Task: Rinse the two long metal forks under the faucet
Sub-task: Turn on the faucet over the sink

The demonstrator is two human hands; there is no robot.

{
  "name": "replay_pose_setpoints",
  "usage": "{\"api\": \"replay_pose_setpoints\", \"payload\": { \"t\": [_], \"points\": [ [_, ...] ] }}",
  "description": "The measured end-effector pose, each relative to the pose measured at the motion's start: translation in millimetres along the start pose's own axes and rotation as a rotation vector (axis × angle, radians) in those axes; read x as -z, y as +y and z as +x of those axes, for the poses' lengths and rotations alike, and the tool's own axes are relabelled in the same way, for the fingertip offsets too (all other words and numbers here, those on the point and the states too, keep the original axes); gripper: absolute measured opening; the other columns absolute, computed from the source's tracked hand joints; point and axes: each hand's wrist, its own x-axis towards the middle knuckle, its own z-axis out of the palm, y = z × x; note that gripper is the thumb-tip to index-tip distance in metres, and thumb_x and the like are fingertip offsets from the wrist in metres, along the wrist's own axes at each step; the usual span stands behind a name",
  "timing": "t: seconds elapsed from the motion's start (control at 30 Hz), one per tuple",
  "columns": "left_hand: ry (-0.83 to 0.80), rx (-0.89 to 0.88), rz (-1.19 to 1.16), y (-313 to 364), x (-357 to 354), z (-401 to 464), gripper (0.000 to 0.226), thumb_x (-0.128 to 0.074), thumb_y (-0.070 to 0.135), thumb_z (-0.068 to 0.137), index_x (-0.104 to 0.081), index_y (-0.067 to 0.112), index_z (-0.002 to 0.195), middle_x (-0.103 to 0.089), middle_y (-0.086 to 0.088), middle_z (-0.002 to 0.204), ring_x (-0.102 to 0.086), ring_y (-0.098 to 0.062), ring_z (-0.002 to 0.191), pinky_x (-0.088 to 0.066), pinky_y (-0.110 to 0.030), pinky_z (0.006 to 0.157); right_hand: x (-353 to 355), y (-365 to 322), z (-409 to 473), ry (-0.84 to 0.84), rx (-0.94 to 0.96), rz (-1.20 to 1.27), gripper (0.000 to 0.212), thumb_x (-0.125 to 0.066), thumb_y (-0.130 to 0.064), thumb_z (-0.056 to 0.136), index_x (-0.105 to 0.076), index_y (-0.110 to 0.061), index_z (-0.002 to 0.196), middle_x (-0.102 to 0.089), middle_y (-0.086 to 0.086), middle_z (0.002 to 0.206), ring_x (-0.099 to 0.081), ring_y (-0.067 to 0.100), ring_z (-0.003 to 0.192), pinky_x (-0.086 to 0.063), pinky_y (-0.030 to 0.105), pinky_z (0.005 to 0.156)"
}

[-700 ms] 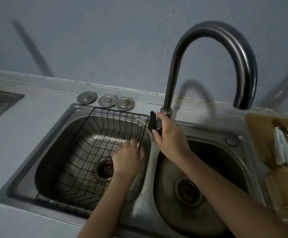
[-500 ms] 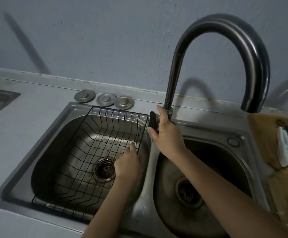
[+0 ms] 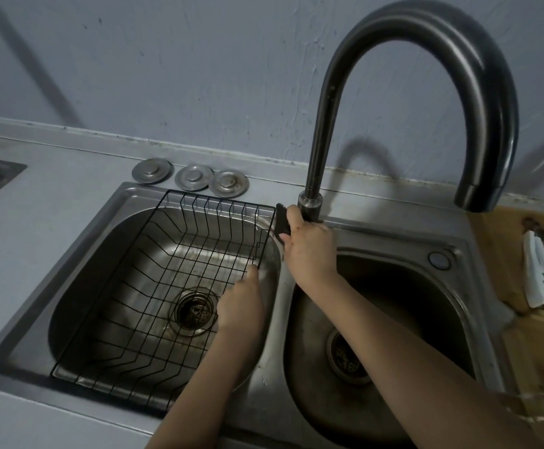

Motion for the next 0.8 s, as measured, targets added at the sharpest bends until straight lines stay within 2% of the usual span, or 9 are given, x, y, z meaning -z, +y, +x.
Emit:
{"api": "replay_pose_setpoints", "payload": {
  "t": [0.13, 0.3, 0.5, 0.63, 0.8],
  "points": [
    [0.008, 0.002, -0.008, -1, -1, 0, 0.051, -0.037, 0.002, 0.091, -0.026, 0.013, 0.139, -0.066, -0.011, 0.107, -0.065, -0.03, 0.097, -0.051, -0.036, 0.073, 5, 1, 2, -0.119, -0.016, 0.005, 0.024, -0.065, -0.008, 0.078, -0.052, -0.01, 0.098, -0.066, 0.004, 0.067, -0.063, 0.023, 0.06, -0.033, 0.026, 0.059],
    [0.017, 0.005, -0.046, -1, -2, 0, 0.05, -0.036, 0.003, 0.091, -0.027, 0.015, 0.138, -0.066, -0.011, 0.105, -0.065, -0.03, 0.095, -0.052, -0.038, 0.072, -2, 3, -1, -0.059, 0.004, 0.039, 0.027, -0.071, -0.004, 0.07, -0.053, -0.011, 0.088, -0.062, 0.003, 0.059, -0.059, 0.022, 0.05, -0.035, 0.023, 0.049],
    [0.025, 0.005, -0.06, -1, -4, 1, 0.048, -0.036, 0.002, 0.09, -0.028, 0.015, 0.136, -0.065, -0.011, 0.103, -0.065, -0.03, 0.093, -0.049, -0.035, 0.068, -8, 6, -1, -0.054, 0.06, 0.056, 0.024, -0.068, -0.005, 0.075, -0.054, -0.01, 0.093, -0.065, 0.006, 0.067, -0.062, 0.021, 0.058, -0.046, 0.028, 0.056],
    [0.034, 0.0, -0.072, -2, -5, 0, 0.047, -0.035, 0.003, 0.091, -0.029, 0.015, 0.136, -0.065, -0.011, 0.103, -0.065, -0.03, 0.092, -0.047, -0.035, 0.066, -9, 7, -3, -0.016, 0.082, 0.051, 0.029, -0.074, -0.002, 0.066, -0.055, -0.01, 0.087, -0.064, 0.003, 0.062, -0.063, 0.019, 0.055, -0.046, 0.025, 0.053],
    [0.041, 0.001, -0.085, -3, -6, 1, 0.046, -0.035, 0.003, 0.091, -0.03, 0.016, 0.134, -0.066, -0.011, 0.1, -0.065, -0.03, 0.091, -0.049, -0.037, 0.068, -10, 8, -3, -0.032, 0.088, 0.012, 0.033, -0.076, -0.005, 0.065, -0.054, -0.013, 0.088, -0.065, 0.001, 0.064, -0.064, 0.016, 0.059, -0.048, 0.023, 0.055]
  ]
}}
